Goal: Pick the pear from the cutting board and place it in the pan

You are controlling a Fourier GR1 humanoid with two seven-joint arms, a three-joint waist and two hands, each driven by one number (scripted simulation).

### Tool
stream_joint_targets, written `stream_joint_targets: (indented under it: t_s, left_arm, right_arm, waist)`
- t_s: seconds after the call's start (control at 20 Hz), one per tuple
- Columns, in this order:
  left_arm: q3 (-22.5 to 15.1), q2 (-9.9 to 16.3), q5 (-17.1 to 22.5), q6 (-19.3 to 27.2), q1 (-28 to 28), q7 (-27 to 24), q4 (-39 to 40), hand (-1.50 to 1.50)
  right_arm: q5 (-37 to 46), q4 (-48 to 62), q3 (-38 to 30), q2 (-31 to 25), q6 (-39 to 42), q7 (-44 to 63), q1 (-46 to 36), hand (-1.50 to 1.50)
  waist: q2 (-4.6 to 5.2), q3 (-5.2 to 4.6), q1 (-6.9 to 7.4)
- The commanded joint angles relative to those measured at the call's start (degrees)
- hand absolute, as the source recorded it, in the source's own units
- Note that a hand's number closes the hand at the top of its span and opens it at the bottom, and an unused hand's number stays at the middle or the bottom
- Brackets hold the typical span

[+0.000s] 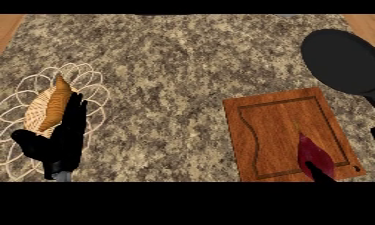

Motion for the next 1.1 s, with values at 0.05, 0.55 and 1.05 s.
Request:
stream_joint_targets:
  t_s: [0.05,0.55,1.05]
  left_arm:
    - [-2.97,-2.27,-0.22,-0.36,0.69,2.55,3.41,0.0]
    - [-5.31,-3.92,-1.92,-0.74,-1.15,1.98,4.3,0.0]
    - [-3.54,-2.62,-1.88,0.08,-1.83,5.4,2.44,0.0]
  right_arm:
    - [10.98,-7.01,-2.75,-2.6,7.12,19.05,-0.9,-1.5]
    - [2.06,-4.45,-1.57,-13.9,40.66,43.94,-11.17,-1.5]
    - [-8.43,6.03,-0.55,-15.82,56.33,52.16,-27.71,-1.5]
  waist:
    - [0.91,-0.44,1.92]
    - [1.61,-0.44,4.85]
    - [0.81,-0.1,3.92]
